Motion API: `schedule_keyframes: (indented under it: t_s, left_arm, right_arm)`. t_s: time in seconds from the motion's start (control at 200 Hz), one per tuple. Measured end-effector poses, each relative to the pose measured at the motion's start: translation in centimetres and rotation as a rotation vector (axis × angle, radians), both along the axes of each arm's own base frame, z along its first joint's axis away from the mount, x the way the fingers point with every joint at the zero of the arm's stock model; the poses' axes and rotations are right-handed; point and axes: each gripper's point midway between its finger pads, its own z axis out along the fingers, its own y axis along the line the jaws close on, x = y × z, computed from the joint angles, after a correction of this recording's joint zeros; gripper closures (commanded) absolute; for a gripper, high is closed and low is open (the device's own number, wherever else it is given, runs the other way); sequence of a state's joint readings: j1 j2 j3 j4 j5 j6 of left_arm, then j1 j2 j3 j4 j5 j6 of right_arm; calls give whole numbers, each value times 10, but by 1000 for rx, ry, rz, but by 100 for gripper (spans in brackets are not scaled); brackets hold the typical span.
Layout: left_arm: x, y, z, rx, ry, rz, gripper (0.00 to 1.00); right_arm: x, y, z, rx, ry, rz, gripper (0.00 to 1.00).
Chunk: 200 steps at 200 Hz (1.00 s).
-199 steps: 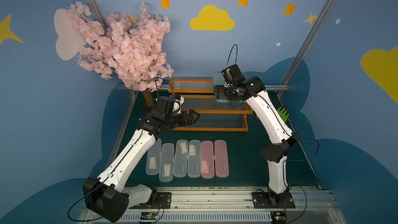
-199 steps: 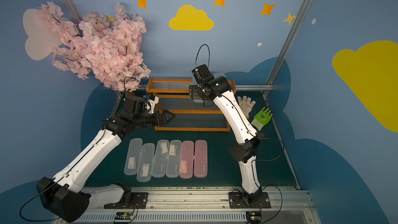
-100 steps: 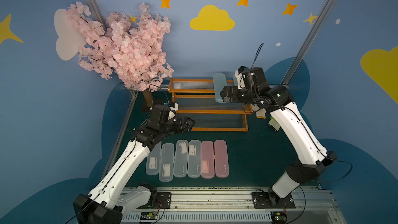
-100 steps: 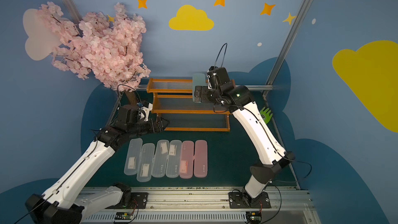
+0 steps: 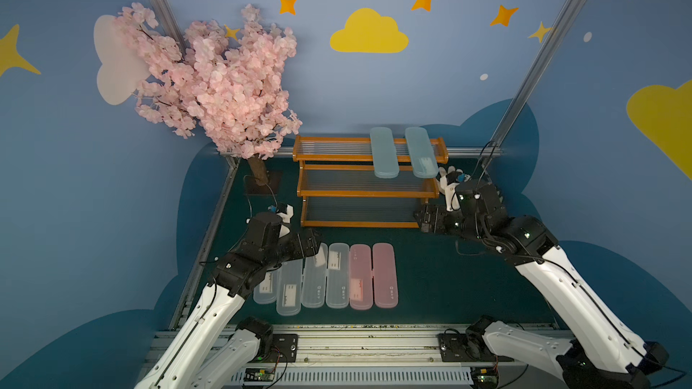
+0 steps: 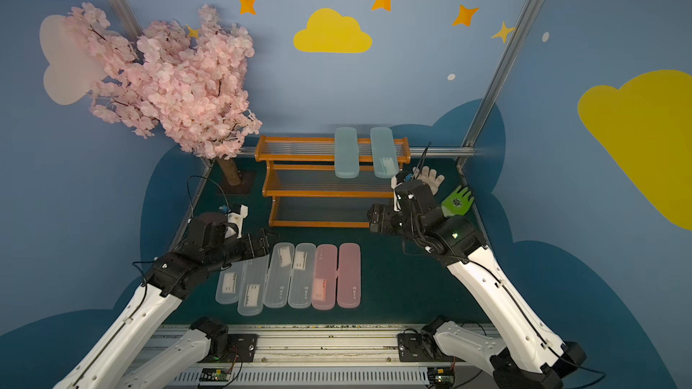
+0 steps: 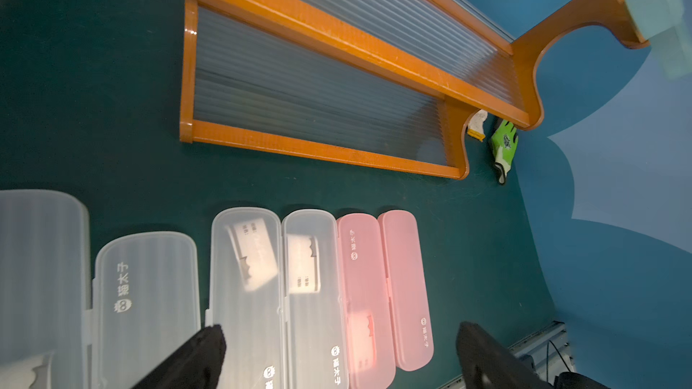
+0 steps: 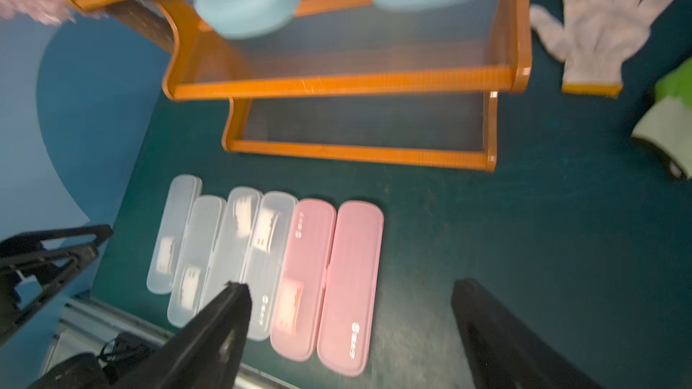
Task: Place the pencil cases on the shelf according to color
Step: Place the pencil case on the shelf, then pick up the pencil case from the center of the board.
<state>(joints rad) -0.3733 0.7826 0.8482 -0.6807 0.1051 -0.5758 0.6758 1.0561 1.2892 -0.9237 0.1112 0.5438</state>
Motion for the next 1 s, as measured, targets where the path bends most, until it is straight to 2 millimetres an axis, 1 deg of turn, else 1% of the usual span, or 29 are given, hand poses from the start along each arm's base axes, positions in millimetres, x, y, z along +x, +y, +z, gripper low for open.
schedule_keyframes:
  t_s: [0.035,0.13,0.225,0.285,0.35,0.451,0.561,0.656,0.771,0.841,1.001]
  left_arm:
    - [-3,3,-3,8,1,9,0]
    - [-8,10,-11,32,12,30,0]
    - [-10,13,-18,41,25,42,0]
    - [-12,14,-23,38,38,50,0]
    - [-13,14,-28,32,56,59,0]
    - [-14,13,-35,11,77,73,0]
    - [-16,11,-42,-18,102,84,0]
    - [-15,8,-43,-37,111,88,0]
    - [-14,5,-41,-55,111,86,0]
    - [-14,4,-41,-59,113,84,0]
    - [-13,2,-42,-66,119,83,0]
  right_arm:
    - [-11,2,-18,-13,39,12,11]
    - [-42,8,-76,-76,166,40,12]
    - [-69,9,-132,-164,293,46,11]
    - [-81,10,-158,-213,353,44,11]
    - [-89,15,-179,-254,408,39,11]
    - [-94,30,-201,-295,465,48,10]
    - [-93,47,-219,-345,518,57,9]
    - [-90,67,-233,-364,549,75,9]
    - [-90,84,-247,-381,577,94,9]
    - [-89,89,-254,-398,589,96,9]
    - [-87,90,-253,-406,601,82,9]
